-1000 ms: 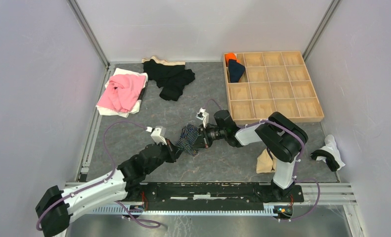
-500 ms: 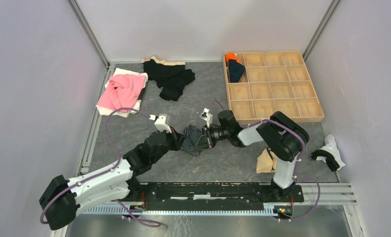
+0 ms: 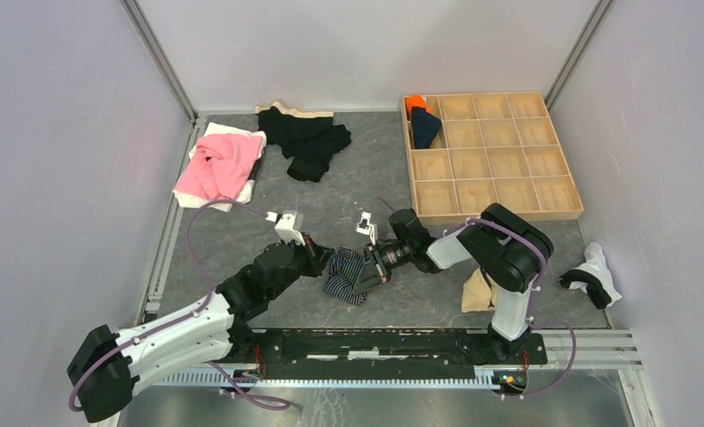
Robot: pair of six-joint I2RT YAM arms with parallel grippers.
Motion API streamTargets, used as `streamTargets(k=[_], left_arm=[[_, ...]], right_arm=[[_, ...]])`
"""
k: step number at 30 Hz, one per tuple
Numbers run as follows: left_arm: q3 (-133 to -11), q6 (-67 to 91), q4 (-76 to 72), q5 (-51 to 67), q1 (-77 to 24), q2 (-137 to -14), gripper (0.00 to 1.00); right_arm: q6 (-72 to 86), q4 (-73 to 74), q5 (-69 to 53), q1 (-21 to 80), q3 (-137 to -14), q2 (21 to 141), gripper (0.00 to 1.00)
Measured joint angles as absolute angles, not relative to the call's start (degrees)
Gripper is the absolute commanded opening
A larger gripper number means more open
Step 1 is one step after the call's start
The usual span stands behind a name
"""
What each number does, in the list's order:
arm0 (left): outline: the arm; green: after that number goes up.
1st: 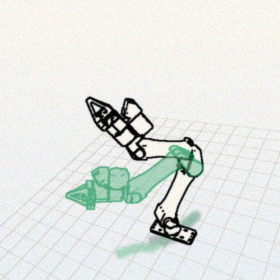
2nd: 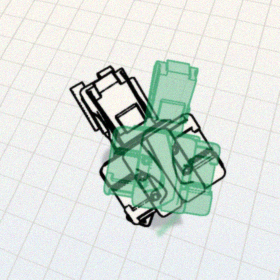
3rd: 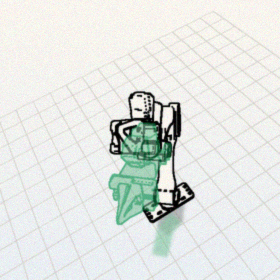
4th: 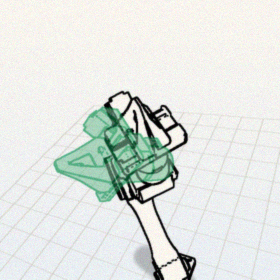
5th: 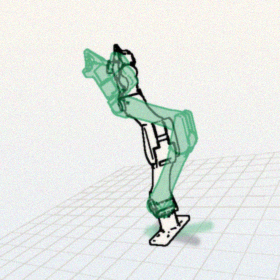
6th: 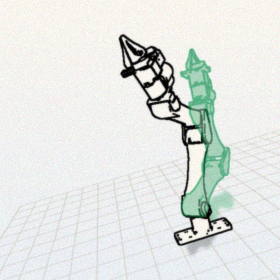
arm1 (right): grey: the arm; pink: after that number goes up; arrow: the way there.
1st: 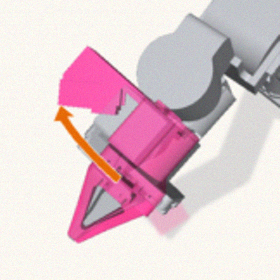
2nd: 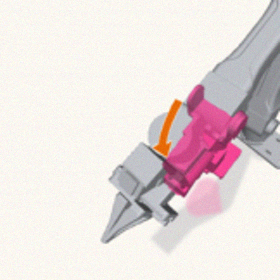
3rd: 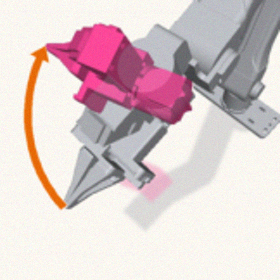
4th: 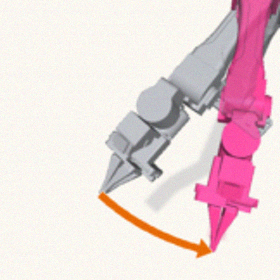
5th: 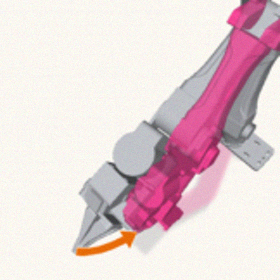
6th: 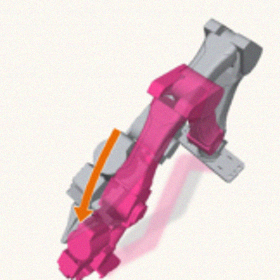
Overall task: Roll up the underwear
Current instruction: Roll the underwear to the center of the board.
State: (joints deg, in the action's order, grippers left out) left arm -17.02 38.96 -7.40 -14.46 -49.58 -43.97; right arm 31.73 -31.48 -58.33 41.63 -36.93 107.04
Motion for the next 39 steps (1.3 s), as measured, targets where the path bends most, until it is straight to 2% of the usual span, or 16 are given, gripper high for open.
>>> streamTargets(k=[10,32,39], left_arm=[[-15.42,38.94,-8.38,-9.87,-49.58,-44.21,0.02],[-10.81,38.96,-21.06,1.26,-49.58,-55.83,0.02],[-10.66,38.98,-24.82,2.24,-49.58,-59.55,0.02]], right_arm=[[37.23,-33.12,-58.85,40.47,-37.95,109.95,0.02],[37.06,-29.15,-56.27,37.47,-41.17,112.27,0.08],[36.60,-28.14,-56.27,37.43,-41.56,112.27,0.13]])
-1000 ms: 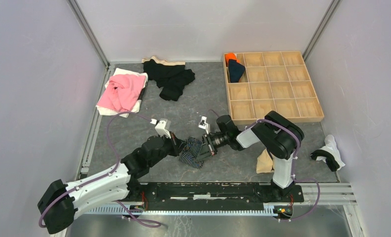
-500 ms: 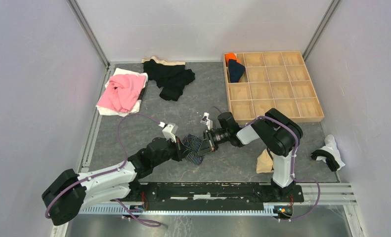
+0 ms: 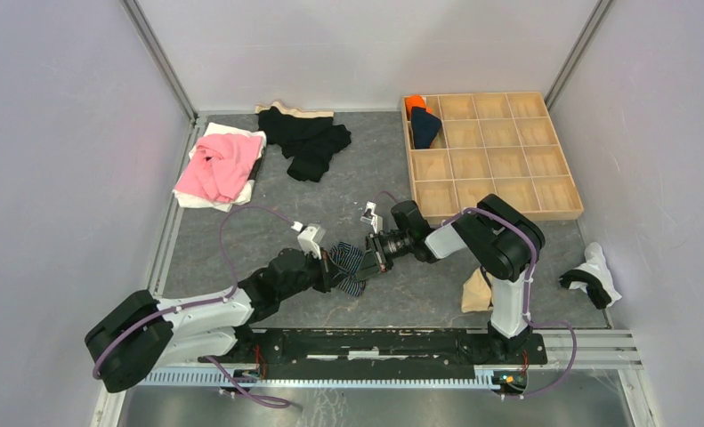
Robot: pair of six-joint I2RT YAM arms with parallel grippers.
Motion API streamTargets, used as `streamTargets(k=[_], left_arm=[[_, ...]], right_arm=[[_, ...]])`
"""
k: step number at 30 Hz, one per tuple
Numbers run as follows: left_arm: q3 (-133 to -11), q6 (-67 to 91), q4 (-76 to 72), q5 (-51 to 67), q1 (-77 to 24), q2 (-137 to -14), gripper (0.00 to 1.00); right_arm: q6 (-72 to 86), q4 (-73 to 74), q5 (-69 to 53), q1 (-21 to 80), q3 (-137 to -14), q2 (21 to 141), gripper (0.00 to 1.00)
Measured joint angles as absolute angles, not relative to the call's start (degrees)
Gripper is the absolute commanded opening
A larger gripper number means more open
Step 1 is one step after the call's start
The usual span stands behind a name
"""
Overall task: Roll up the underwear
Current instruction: Roll the underwear to the center of the board.
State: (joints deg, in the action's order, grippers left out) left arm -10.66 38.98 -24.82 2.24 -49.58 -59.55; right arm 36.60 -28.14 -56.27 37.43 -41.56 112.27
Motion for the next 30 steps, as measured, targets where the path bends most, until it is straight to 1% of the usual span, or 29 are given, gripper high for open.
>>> streamTargets(k=[7,12,17,22,24,26,30], left_arm=[[-8.40,39.44,-27.75,0.69,-49.58,-60.64,0.02],[-7.22,42.24,-30.57,-2.68,-49.65,-61.93,0.02],[-7.11,44.66,-33.15,-5.61,-49.67,-64.69,0.02],[-7.14,46.70,-36.14,-7.57,-49.69,-67.53,0.02],[-7.11,46.92,-37.04,-8.19,-49.69,-68.18,0.02],[-7.03,47.27,-37.58,-8.86,-49.69,-68.51,0.02],[-6.74,47.88,-38.57,-9.56,-49.69,-69.04,0.02]], right_arm=[[36.10,-27.20,-55.72,37.39,-41.91,112.18,0.21],[35.35,-26.24,-53.89,37.39,-42.00,111.42,0.32],[33.95,-25.10,-51.66,37.39,-42.00,109.56,0.40],[30.70,-21.91,-46.96,37.39,-41.67,105.60,0.47],[28.64,-19.92,-44.25,37.39,-41.45,103.35,0.52],[27.07,-18.13,-42.09,37.36,-41.25,101.41,0.55],[23.27,-14.79,-37.34,37.34,-40.66,96.73,0.56]])
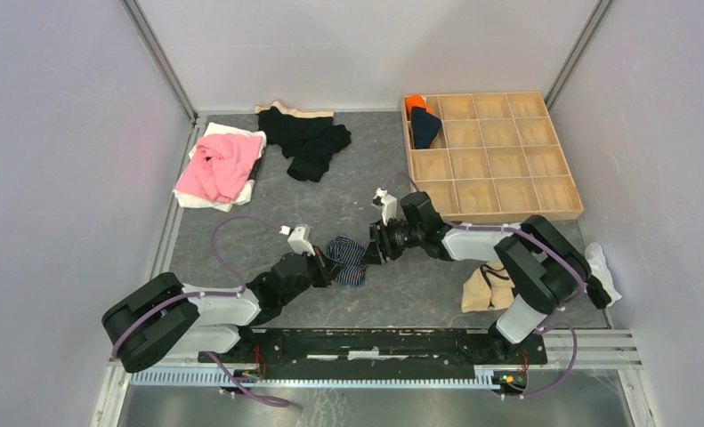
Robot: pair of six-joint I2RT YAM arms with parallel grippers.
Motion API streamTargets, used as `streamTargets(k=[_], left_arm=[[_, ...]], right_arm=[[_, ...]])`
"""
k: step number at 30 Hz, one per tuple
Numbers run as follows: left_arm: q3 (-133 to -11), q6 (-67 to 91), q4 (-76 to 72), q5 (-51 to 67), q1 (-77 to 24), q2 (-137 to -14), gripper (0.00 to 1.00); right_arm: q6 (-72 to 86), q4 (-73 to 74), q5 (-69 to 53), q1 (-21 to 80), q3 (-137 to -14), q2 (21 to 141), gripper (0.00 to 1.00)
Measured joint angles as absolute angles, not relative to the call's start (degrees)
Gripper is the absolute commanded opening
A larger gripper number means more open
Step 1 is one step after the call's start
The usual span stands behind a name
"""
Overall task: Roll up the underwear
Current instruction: Roll the underwear to the center of the board.
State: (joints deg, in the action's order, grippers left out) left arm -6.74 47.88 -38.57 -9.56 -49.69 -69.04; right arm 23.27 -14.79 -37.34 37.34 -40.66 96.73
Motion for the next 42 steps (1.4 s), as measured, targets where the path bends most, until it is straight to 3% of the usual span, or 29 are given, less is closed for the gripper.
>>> streamTargets(k=[7,14,22,39,42], left_arm=[[-6.81,48.16,-40.64,-10.68,-49.69,-71.16,0.02],[-6.98,48.38,-40.66,-10.98,-49.69,-71.53,0.02],[-7.27,48.40,-40.69,-10.98,-49.69,-72.01,0.02],[-7.55,48.38,-40.93,-10.94,-49.69,-72.64,0.02],[-7.55,48.40,-40.99,-10.94,-49.69,-72.77,0.02]], right_arm=[[10.72,-15.00,-22.98,40.86,-35.88,84.38,0.66],[-10.28,-23.81,-9.58,57.01,-27.29,75.44,0.71],[-20.88,-27.33,-4.32,62.65,-27.00,78.06,0.71],[-20.67,-29.76,-0.51,64.51,-30.85,89.95,0.67],[-20.73,-29.87,0.54,64.51,-30.96,91.42,0.62]])
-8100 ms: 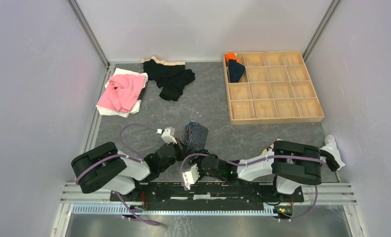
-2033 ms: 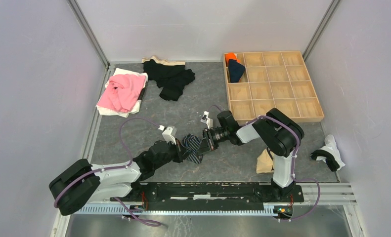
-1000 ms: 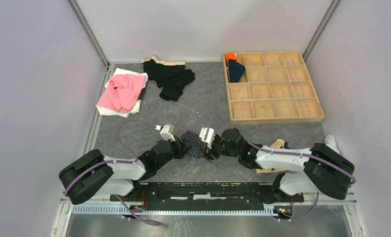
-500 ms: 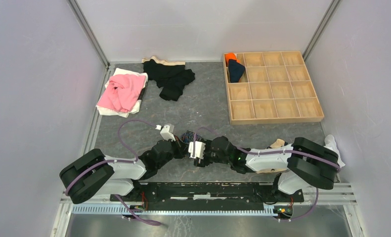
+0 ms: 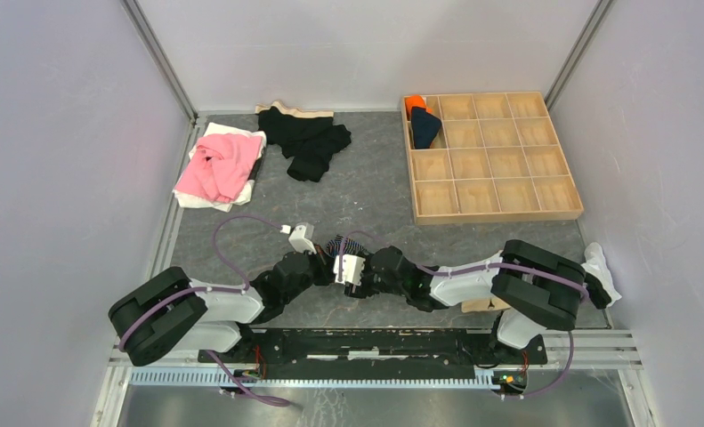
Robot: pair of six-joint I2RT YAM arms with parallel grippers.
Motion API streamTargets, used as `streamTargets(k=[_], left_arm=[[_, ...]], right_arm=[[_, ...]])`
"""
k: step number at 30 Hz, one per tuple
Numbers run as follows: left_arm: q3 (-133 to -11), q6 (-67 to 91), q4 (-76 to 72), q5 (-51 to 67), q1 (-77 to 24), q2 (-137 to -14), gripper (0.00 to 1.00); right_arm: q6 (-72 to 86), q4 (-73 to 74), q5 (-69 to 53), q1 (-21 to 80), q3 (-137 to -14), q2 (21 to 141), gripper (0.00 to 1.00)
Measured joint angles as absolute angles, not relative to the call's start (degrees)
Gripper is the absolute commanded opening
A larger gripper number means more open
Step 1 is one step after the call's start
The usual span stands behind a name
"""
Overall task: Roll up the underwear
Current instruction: Roll the underwear to the center of the board.
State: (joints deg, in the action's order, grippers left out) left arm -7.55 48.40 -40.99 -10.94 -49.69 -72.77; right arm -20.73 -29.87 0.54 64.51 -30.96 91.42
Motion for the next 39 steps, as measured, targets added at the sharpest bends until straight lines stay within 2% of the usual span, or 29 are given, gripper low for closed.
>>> streamTargets(k=[15,20,30,39], left_arm=[[-7.75,48.38,-41.01,-10.90,-49.60,-72.69,0.02],[-7.79,48.38,-35.29,-11.55,-49.56,-67.44,0.02],[-8.62,47.20,-14.94,-14.79,-49.47,-46.00,0.02],[-7.84,44.58,-17.23,-8.27,-49.47,-47.62,0.02]], right_arm=[[-19.22,-28.73,1.26,64.73,-31.62,92.49,0.16],[-16.69,-25.52,-1.48,63.99,-33.87,92.66,0.00],[-3.64,-24.29,-14.74,57.56,-35.11,93.54,0.00],[11.07,-26.35,-27.97,50.33,-35.75,96.99,0.00]])
